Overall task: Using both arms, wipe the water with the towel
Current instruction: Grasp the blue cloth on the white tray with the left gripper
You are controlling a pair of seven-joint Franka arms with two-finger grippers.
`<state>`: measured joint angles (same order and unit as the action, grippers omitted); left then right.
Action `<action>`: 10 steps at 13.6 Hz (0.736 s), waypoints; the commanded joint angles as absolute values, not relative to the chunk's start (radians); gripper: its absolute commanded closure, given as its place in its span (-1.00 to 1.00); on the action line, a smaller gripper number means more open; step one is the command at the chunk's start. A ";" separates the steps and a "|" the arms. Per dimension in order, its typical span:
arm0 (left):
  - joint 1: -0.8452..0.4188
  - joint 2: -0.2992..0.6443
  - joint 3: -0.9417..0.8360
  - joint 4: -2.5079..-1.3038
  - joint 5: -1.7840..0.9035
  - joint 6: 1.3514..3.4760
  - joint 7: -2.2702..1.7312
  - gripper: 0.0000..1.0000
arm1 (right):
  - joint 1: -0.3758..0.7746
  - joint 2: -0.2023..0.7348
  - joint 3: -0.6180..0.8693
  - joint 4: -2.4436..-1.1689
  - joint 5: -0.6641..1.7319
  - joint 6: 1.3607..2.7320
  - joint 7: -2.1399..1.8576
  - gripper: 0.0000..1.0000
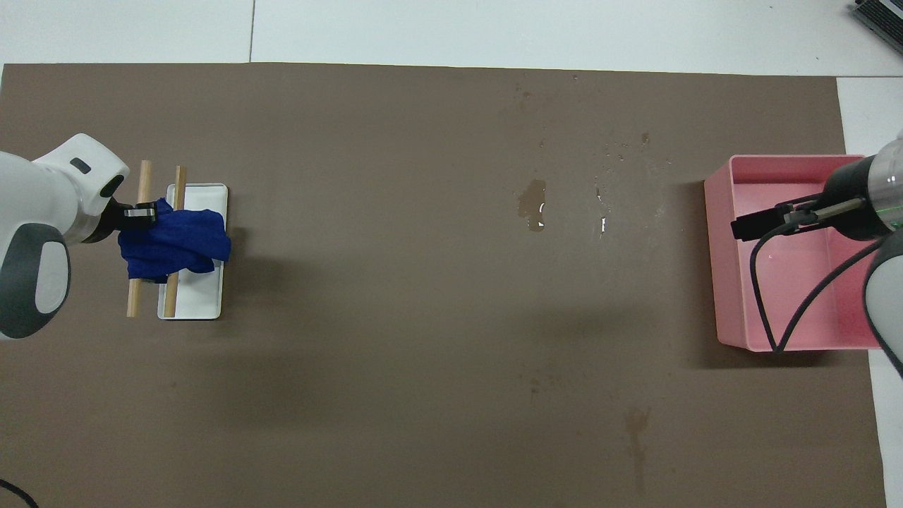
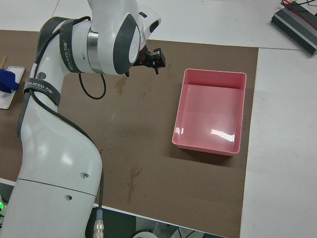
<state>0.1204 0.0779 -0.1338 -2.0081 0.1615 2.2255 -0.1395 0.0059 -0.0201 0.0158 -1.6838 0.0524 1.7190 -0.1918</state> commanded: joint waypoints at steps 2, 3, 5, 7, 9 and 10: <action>0.112 0.067 -0.129 -1.980 0.213 2.164 -0.167 1.00 | 0.003 -0.038 0.018 -1.703 0.057 1.710 -0.195 -1.00; 0.113 0.067 -0.130 -1.964 0.206 2.155 -0.185 1.00 | 0.003 -0.038 0.018 -1.704 0.063 1.713 -0.195 -1.00; 0.114 0.071 -0.135 -1.886 0.133 2.041 -0.263 1.00 | 0.003 -0.040 0.020 -1.706 0.069 1.717 -0.192 -1.00; 0.114 0.074 -0.130 -1.798 -0.085 1.914 -0.363 1.00 | 0.005 -0.038 0.023 -1.706 0.072 1.718 -0.166 -1.00; 0.112 0.060 -0.136 -1.772 -0.225 1.853 -0.580 1.00 | 0.014 -0.038 0.025 -1.706 0.074 1.718 -0.147 -1.00; 0.104 0.057 -0.144 -1.773 -0.292 1.852 -0.730 1.00 | 0.015 -0.038 0.026 -1.706 0.090 1.720 -0.141 -1.00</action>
<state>0.1178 0.0682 -0.1386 -1.7917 -0.1900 1.8914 -0.5183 0.0131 -0.0201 0.0205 -1.6846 0.0594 1.7190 -0.1674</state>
